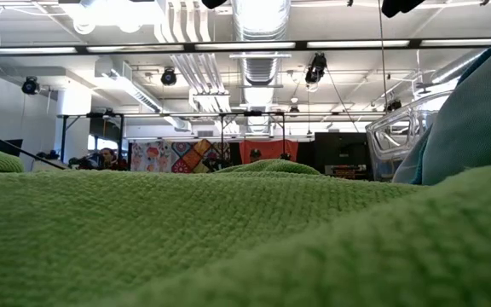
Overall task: Sort microfiber towel by color & place in baskets
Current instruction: Put the green microfiber cloth into the top transparent bin
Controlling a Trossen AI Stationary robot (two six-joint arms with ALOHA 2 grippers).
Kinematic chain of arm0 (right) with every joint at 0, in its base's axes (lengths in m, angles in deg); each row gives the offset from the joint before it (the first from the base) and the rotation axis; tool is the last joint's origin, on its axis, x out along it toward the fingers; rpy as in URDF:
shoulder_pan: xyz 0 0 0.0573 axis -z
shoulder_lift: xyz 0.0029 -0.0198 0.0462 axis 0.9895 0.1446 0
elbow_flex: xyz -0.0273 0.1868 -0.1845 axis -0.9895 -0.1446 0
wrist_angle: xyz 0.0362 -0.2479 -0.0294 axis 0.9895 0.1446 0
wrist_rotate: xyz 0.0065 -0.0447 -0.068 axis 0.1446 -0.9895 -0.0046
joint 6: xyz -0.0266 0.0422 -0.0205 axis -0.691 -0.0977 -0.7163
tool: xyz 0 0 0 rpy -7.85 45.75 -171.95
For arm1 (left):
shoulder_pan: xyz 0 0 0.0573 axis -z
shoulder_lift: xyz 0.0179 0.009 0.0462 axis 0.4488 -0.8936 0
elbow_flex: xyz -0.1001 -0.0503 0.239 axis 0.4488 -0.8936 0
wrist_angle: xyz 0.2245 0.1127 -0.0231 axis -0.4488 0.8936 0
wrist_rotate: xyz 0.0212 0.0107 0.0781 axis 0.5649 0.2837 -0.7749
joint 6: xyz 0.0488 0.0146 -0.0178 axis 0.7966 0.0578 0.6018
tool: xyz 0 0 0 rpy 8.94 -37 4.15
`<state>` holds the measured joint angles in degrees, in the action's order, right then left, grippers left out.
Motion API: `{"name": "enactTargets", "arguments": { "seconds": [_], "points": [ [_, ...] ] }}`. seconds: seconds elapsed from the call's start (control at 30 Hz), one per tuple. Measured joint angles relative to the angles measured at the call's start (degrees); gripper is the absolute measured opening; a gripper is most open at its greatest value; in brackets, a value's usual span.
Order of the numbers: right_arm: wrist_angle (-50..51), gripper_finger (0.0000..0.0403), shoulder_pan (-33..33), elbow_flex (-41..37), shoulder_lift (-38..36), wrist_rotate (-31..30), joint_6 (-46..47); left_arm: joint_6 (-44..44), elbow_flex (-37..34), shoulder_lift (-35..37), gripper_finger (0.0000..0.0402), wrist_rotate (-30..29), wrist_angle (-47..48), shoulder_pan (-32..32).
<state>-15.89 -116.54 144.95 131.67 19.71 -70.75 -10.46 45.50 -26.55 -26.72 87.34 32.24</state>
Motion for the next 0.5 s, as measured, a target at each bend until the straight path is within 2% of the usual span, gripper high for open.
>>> {"name": "enactTargets", "arguments": {
  "seconds": [0.37,0.5],
  "points": [
    [0.0,0.0072,0.5,0.0,0.0,0.0,-2.2,0.0,0.0,0.0,0.0000,-0.2,-2.2,-0.1],
    [0.0,0.0072,0.9,-0.1,0.0,-0.3,-3.7,-0.1,0.0,0.0,0.0000,-2.5,-3.8,-0.1]
  ]
}}
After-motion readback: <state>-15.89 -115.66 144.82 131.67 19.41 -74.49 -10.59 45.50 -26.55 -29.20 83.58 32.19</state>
